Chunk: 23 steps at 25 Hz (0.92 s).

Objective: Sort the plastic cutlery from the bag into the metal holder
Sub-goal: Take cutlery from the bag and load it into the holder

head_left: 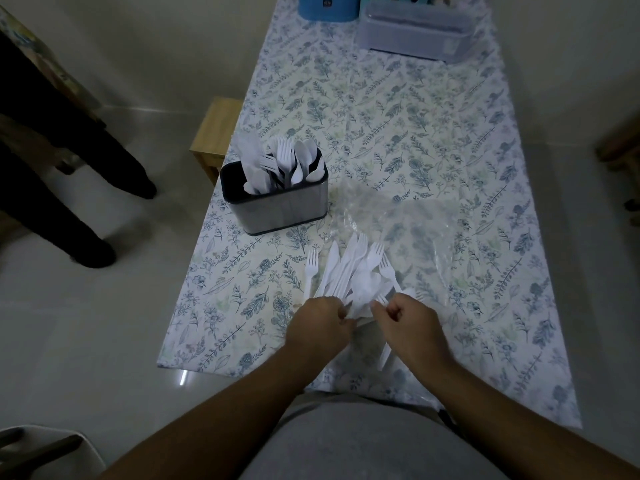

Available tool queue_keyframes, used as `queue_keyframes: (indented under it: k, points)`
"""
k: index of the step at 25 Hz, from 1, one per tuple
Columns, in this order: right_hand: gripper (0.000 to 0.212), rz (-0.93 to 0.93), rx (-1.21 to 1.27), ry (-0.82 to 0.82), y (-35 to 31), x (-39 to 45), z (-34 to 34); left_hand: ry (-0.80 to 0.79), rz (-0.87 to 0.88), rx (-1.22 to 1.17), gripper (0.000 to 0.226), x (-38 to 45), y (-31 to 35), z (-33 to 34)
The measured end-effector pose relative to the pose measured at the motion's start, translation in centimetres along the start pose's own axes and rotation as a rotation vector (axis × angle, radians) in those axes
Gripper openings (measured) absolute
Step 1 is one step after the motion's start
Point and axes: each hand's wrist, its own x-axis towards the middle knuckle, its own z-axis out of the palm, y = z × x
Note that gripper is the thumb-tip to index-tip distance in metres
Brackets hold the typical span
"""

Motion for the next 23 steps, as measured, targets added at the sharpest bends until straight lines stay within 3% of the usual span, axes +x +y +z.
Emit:
queue_keyframes:
  k: [3, 6, 9, 11, 14, 19, 21, 23]
  points:
    - [0.038, -0.09, -0.072, -0.017, -0.5, 0.4, 0.0, -0.05, 0.132, -0.023, 0.021, -0.4, 0.6, -0.1]
    - [0.003, -0.197, -0.137, -0.15, -0.5, 0.7, -0.1, 0.094, 0.114, -0.044, 0.026, 0.0, 0.5, -0.3]
    - [0.041, -0.312, -0.314, -0.351, -0.2, 0.8, -0.1, 0.168, 0.044, -0.018, 0.017, 1.1, -0.1, -0.9]
    - [0.035, -0.351, -0.402, -0.344, -0.2, 0.9, 0.0, 0.128, 0.019, 0.021, 0.023, 1.6, -0.1, -1.1]
    - [0.013, -0.244, -0.328, -0.222, 0.2, 1.1, 0.0, 0.076, -0.005, 0.093, 0.019, 1.8, 0.0, -0.9]
    - [0.016, -0.214, -0.184, -0.114, 0.0, 1.3, -0.3, 0.094, 0.069, 0.046, 0.019, 1.3, -0.1, -0.3]
    - [0.01, -0.259, -0.142, -0.134, -0.6, 1.3, -0.1, 0.067, 0.168, 0.057, 0.021, 0.7, 0.2, 0.1]
    - [0.02, -0.308, -0.149, -0.218, -1.3, 1.4, 0.0, 0.066, 0.238, 0.038, 0.023, 0.4, 0.1, 0.3]
